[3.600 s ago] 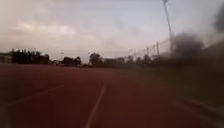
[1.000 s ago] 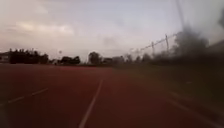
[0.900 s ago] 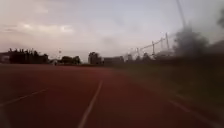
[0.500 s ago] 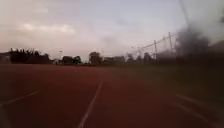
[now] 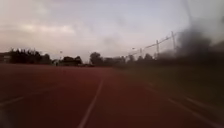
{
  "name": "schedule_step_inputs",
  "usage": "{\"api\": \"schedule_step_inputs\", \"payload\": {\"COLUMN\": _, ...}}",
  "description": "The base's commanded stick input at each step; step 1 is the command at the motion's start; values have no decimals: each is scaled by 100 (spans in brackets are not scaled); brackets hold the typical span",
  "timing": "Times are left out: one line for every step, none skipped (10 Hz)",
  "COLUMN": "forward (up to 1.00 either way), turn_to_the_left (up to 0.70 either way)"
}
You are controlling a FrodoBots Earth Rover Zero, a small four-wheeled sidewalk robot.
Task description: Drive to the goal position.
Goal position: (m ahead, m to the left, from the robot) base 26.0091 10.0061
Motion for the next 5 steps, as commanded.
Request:
{"api": "schedule_step_inputs", "payload": {"forward": 70, "turn_to_the_left": 0}}
{"api": "schedule_step_inputs", "payload": {"forward": 70, "turn_to_the_left": 0}}
{"api": "schedule_step_inputs", "payload": {"forward": 70, "turn_to_the_left": 0}}
{"api": "schedule_step_inputs", "payload": {"forward": 70, "turn_to_the_left": 0}}
{"api": "schedule_step_inputs", "payload": {"forward": 70, "turn_to_the_left": 0}}
